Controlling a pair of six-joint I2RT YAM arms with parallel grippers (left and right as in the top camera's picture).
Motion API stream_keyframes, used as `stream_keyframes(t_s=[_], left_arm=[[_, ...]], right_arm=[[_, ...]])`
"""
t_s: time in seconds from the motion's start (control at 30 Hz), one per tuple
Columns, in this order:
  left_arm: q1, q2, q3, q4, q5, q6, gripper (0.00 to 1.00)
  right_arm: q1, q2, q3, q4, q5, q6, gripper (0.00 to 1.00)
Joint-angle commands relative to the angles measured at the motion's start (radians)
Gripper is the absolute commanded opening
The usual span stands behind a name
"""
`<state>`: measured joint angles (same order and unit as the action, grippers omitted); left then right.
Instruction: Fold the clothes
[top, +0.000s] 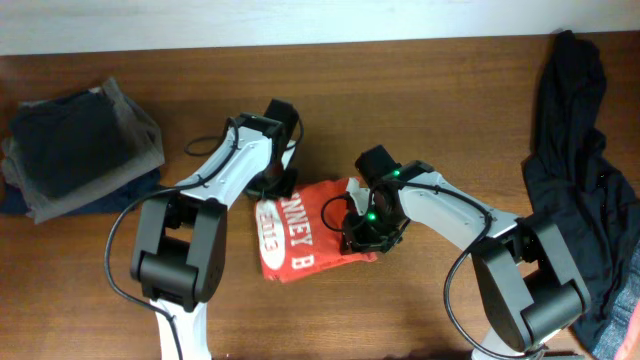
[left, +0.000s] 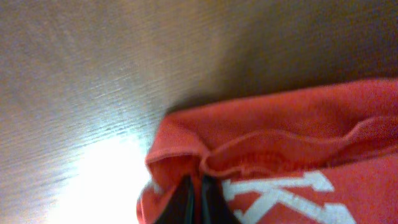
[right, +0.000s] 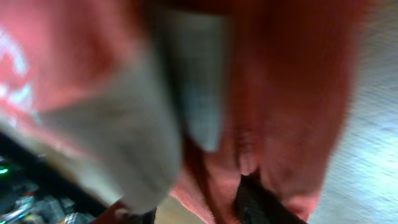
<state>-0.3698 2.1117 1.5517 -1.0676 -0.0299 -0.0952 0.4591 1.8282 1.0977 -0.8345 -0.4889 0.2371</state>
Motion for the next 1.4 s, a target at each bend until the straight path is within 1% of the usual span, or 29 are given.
stream_keyframes(t_s=[0.0, 0.2, 0.27, 0.37, 0.47, 0.6, 0.7, 0.73, 0.77, 0.8, 0.83, 0.87, 0.9, 1.03, 1.1, 1.13, 1.2, 1.27, 1.37], left_arm=[[0.007, 0.045, -0.001, -0.132, -0.012, -0.024, 0.01], [0.007, 0.046, -0.001, -0.254, -0.008, -0.05, 0.01], [0.007, 0.046, -0.001, -0.266, 0.028, -0.05, 0.01], [0.006, 0.046, -0.001, -0.274, 0.121, -0.05, 0.01], [0.006, 0.034, -0.001, -0.269, 0.175, -0.05, 0.01], [0.006, -0.023, -0.001, -0.241, 0.183, -0.05, 0.01], [0.006, -0.085, -0.001, -0.195, 0.183, -0.05, 0.01], [0.006, -0.102, -0.001, -0.179, 0.183, -0.05, 0.03], [0.006, -0.118, -0.001, -0.164, 0.18, -0.05, 0.14], [0.006, -0.132, -0.001, -0.149, 0.179, -0.05, 0.27], [0.006, -0.143, 0.0, -0.133, 0.179, -0.049, 0.38], [0.006, -0.15, 0.0, -0.117, 0.177, -0.048, 0.42], [0.006, -0.153, 0.001, -0.108, 0.171, -0.046, 0.44], [0.006, -0.154, 0.008, -0.069, 0.119, -0.046, 0.46], [0.006, -0.154, 0.013, -0.037, 0.117, -0.045, 0.53], [0.006, -0.154, 0.019, -0.015, 0.121, -0.031, 0.54], [0.006, -0.154, 0.029, 0.043, 0.166, 0.048, 0.56], [0.009, -0.154, 0.037, 0.119, 0.238, 0.121, 0.61], [0.021, -0.15, 0.037, 0.174, 0.278, 0.161, 0.6]], right_arm=[[0.003, 0.009, -0.008, 0.011, 0.175, 0.012, 0.49], [-0.049, 0.009, -0.008, 0.048, 0.409, 0.011, 0.5], [-0.084, 0.009, -0.007, 0.076, 0.465, 0.011, 0.51], [-0.134, 0.009, 0.0, 0.103, 0.456, 0.004, 0.53], [-0.167, 0.009, 0.023, 0.087, 0.441, 0.004, 0.54], [-0.189, 0.007, 0.082, 0.032, 0.445, -0.029, 0.55], [-0.192, 0.004, 0.151, -0.039, 0.445, -0.062, 0.55], [-0.192, 0.003, 0.174, -0.061, 0.445, -0.065, 0.55], [-0.192, 0.001, 0.2, -0.085, 0.445, -0.065, 0.55], [-0.191, -0.001, 0.221, -0.106, 0.445, -0.065, 0.55], [-0.191, -0.004, 0.243, -0.13, 0.445, -0.065, 0.55], [-0.191, -0.006, 0.265, -0.157, 0.445, -0.065, 0.55], [-0.191, -0.01, 0.285, -0.184, 0.444, -0.065, 0.55], [-0.192, -0.031, 0.341, -0.271, 0.445, -0.065, 0.54], [-0.192, -0.046, 0.358, -0.299, 0.444, -0.065, 0.54], [-0.191, -0.056, 0.364, -0.311, 0.438, -0.065, 0.54], [-0.191, -0.074, 0.365, -0.332, 0.38, -0.065, 0.54], [-0.191, -0.075, 0.365, -0.366, 0.253, -0.1, 0.54], [-0.191, -0.069, 0.352, -0.405, 0.198, -0.101, 0.54]])
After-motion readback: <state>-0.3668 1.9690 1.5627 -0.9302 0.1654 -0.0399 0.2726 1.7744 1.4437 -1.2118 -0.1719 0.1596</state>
